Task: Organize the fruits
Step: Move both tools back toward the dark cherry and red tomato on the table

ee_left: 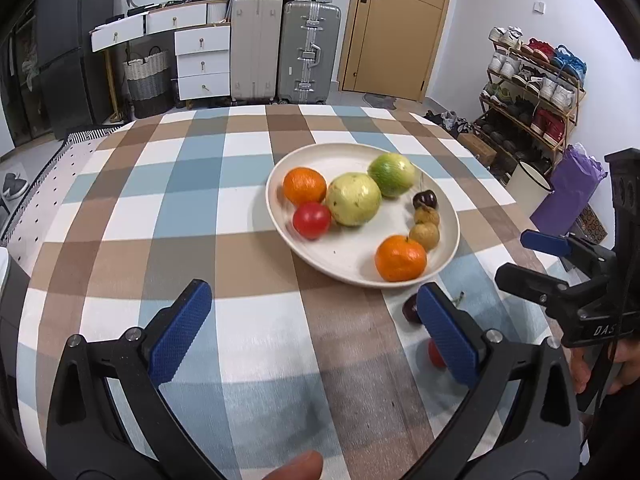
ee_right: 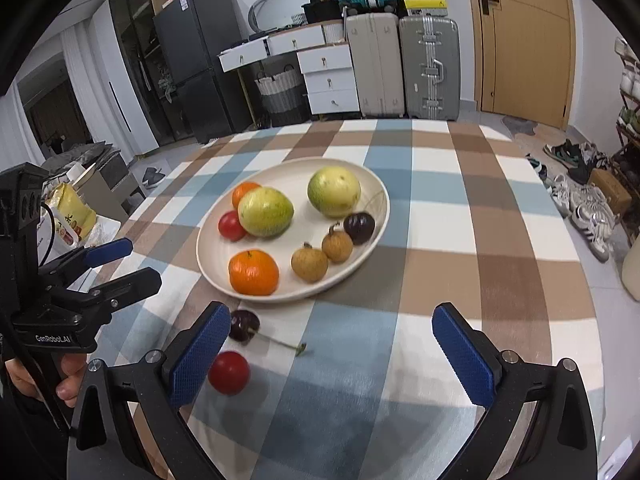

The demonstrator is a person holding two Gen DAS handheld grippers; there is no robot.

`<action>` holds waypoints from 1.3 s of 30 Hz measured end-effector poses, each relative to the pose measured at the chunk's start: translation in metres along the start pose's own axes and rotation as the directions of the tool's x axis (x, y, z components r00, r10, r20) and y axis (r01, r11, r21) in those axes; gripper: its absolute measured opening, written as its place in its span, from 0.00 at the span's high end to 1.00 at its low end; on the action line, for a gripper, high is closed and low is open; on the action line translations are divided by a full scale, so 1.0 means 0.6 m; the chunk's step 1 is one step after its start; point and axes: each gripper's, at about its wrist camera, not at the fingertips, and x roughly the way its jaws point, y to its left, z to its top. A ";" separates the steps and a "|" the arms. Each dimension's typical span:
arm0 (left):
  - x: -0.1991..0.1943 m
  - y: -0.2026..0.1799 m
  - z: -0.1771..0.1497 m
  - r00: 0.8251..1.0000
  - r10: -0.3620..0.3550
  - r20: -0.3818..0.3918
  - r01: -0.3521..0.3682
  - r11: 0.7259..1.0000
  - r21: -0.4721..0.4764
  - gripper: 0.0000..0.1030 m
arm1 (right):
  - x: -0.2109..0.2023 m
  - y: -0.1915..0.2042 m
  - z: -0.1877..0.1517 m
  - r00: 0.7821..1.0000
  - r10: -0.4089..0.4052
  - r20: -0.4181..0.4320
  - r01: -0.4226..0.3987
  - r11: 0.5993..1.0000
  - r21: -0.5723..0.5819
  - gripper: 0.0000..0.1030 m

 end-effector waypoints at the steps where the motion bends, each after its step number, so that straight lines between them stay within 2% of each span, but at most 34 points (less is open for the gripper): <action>1: -0.001 -0.001 -0.004 1.000 0.000 -0.001 0.000 1.000 0.002 0.01 | 0.002 -0.001 -0.003 1.000 -0.002 -0.005 0.002 1.000 0.002 0.00; 13: 0.005 -0.005 -0.042 0.999 0.007 -0.033 -0.007 1.000 0.008 0.01 | 0.030 0.020 -0.044 0.996 0.025 -0.086 -0.025 1.000 -0.003 0.00; 24: 0.015 -0.003 -0.057 0.998 0.010 -0.056 -0.010 1.000 0.002 0.01 | 0.057 0.059 -0.061 0.989 0.055 -0.140 -0.064 0.996 -0.059 0.00; 33: 0.024 0.003 -0.061 0.997 0.012 -0.070 -0.013 1.000 -0.010 0.01 | 0.066 0.080 -0.064 0.990 -0.004 -0.139 -0.013 0.993 -0.121 0.02; 35: 0.026 0.004 -0.062 0.997 0.014 -0.073 -0.015 1.000 -0.011 0.01 | 0.065 0.081 -0.064 0.992 -0.015 -0.129 -0.002 0.992 -0.130 0.08; 37: 0.027 0.005 -0.062 0.997 0.014 -0.075 -0.015 1.000 -0.013 0.01 | 0.062 0.082 -0.062 0.992 -0.010 -0.123 -0.007 0.991 -0.135 0.23; 39: 0.028 0.004 -0.062 0.997 0.014 -0.078 -0.015 1.000 -0.013 0.01 | 0.060 0.080 -0.062 0.993 -0.001 -0.120 -0.015 0.991 -0.135 0.28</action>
